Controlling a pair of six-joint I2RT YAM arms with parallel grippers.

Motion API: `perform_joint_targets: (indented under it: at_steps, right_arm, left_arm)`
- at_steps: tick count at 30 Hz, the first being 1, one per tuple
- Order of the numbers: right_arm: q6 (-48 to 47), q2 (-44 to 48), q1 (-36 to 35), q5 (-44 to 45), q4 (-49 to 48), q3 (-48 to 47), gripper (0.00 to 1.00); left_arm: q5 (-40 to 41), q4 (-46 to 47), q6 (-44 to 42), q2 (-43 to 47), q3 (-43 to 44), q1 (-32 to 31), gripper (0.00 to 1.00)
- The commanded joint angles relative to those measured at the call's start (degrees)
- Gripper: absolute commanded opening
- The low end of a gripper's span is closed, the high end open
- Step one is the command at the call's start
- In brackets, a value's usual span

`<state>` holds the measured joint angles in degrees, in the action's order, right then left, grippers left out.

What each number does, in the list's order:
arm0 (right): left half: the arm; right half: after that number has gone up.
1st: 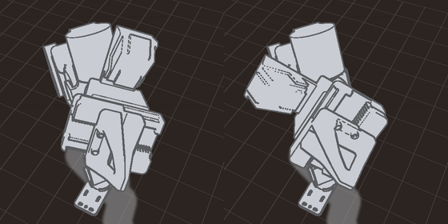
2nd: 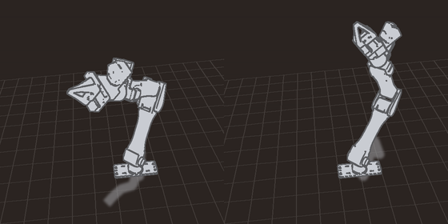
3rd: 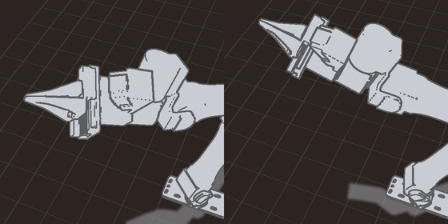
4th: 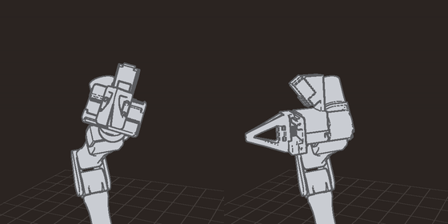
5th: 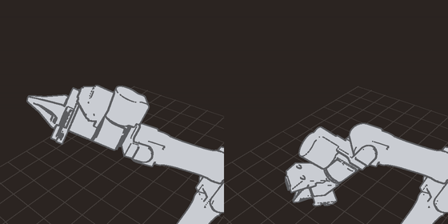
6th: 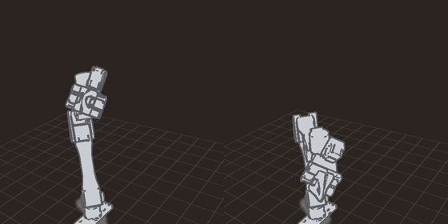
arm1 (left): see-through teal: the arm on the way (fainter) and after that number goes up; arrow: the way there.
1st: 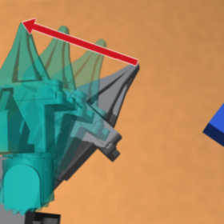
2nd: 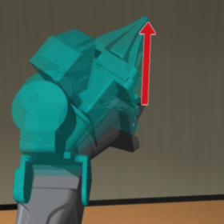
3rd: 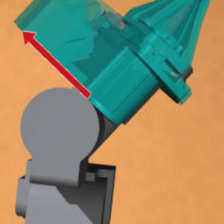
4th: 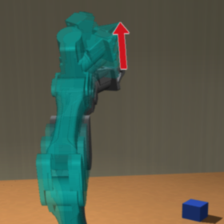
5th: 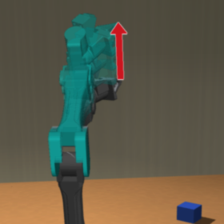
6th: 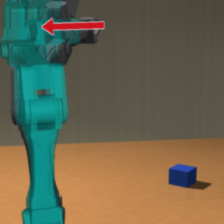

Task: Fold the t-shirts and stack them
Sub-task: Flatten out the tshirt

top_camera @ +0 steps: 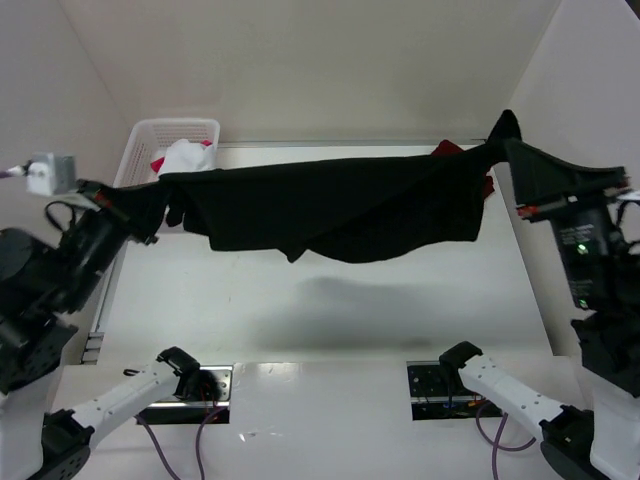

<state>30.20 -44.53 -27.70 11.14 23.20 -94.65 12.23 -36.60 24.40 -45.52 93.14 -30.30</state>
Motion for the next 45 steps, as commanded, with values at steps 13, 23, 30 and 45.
perform_joint_targets:
  at_steps: [13,23,30,45]
  right_arm:
    - [0.7,-6.3,0.3,9.2,-3.0,17.4,0.00]
    - [8.1,-22.3,5.9,6.8,-20.6,38.6,0.00]
    - [7.6,-35.7,13.0,7.3,-26.4,34.5,0.00]
    - [2.8,-55.9,20.5,-3.0,-31.4,19.5,0.98]
  left_arm:
    - [-2.6,14.2,12.0,-10.5,-21.8,0.0,0.00]
    - [-5.5,22.9,16.6,-32.8,-31.2,8.3,0.08]
    - [-11.4,25.1,12.3,-51.8,-16.9,15.6,0.01]
    - [-18.4,25.1,7.0,-68.3,-1.7,22.3,1.00]
